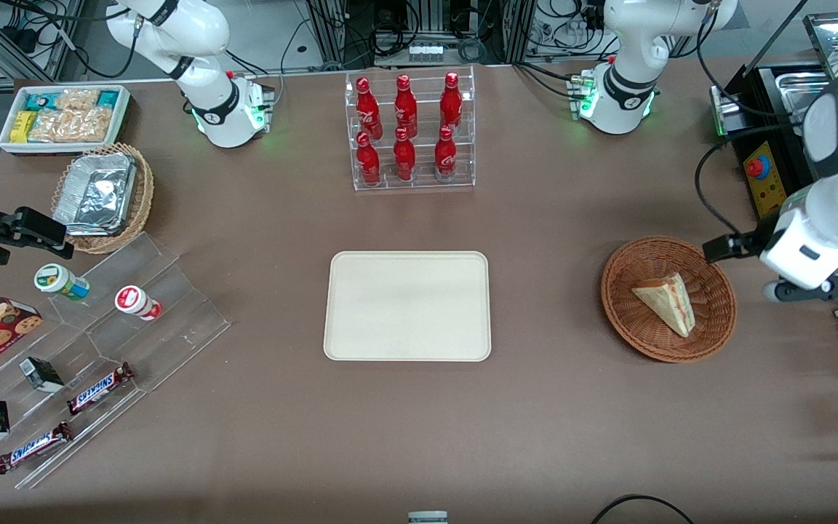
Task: Place sandwich from basket to tray
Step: 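Move the left gripper down over the wrapped sandwich in the wicker basket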
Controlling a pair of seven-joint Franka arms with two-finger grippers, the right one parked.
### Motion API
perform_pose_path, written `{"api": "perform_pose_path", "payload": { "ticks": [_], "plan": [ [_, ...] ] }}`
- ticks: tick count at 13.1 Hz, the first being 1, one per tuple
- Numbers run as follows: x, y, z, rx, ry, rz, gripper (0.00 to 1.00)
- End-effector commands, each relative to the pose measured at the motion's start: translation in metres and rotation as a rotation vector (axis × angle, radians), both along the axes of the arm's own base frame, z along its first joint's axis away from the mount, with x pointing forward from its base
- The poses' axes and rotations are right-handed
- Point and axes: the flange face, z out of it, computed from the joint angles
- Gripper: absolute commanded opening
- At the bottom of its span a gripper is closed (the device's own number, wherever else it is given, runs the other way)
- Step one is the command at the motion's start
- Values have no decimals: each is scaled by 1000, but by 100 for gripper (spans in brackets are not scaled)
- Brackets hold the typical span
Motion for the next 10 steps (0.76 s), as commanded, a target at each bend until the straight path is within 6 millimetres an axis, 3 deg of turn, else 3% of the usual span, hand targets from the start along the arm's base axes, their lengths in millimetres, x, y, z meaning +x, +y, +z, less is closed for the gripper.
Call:
{"api": "perform_pose_path", "payload": {
  "ticks": [1, 7, 10],
  "plan": [
    [-6, 3, -21, 20, -19, 130, 100],
    [-17, 16, -88, 49, -90, 401, 100],
    [-31, 24, -132, 37, -157, 518, 100]
  ]
}}
